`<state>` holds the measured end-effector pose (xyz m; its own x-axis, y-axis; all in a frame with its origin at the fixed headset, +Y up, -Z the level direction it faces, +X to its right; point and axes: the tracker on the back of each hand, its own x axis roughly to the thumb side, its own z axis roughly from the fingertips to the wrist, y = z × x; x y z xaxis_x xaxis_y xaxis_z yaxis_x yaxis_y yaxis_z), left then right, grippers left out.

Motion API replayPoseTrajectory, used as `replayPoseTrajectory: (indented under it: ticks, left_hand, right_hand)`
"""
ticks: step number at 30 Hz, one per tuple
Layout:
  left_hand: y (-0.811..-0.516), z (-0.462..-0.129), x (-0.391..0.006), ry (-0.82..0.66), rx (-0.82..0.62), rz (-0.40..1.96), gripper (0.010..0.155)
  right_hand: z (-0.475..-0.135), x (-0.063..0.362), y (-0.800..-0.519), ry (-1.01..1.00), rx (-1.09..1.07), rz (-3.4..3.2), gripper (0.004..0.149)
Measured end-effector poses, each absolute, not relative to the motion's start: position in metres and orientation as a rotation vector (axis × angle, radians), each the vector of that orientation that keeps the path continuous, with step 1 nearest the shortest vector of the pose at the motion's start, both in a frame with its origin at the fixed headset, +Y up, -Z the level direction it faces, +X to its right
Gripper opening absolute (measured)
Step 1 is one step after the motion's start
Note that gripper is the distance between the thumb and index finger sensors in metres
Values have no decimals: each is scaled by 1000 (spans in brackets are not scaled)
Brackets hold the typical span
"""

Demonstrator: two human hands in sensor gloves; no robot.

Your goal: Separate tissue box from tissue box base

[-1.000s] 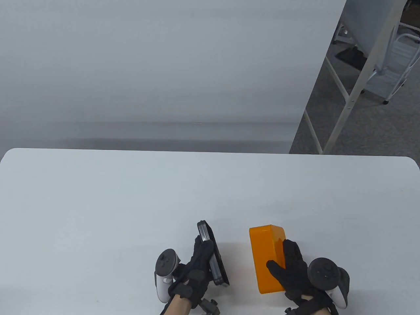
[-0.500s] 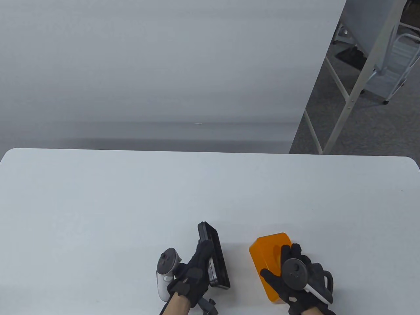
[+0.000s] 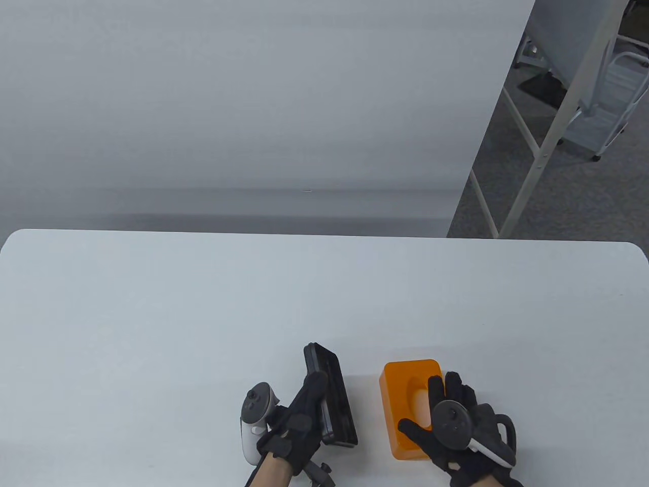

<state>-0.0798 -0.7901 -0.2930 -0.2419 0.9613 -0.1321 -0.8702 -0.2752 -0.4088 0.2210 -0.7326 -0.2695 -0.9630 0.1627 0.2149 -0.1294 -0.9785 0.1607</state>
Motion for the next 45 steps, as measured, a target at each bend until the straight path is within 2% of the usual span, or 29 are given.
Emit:
replayPoseTrajectory:
  ticks: [4,10,13,21,30,37,45]
  left_hand:
    - [-785,-292,-78,-313,-416,1791,102]
    - [-791,-293,-78,-289,-445,1804,96]
    - [-794,-293,-84,-198,-380,1739,90]
    - [-798,-295,-97,11,-273,1565,72]
    - [-807,-296,-102,165,-207,1364,70]
    - [-809,-297,-96,169,-164,1144,65]
    - [-793,-297,-83,36,-130,888,69]
  right_hand:
    - [-261,247,-722,122,356,2977,97]
    - [-256,289,-751,107,303,2948,95]
    - [-259,301,-758,154,295,2959,94]
    - [-263,307,-762,189,280,2921,93]
    - [-263,304,-764,187,316,2916,92]
    - [-262,302,-768,221,328,2924,92]
    - [-262,300,-769,240,339,2921,92]
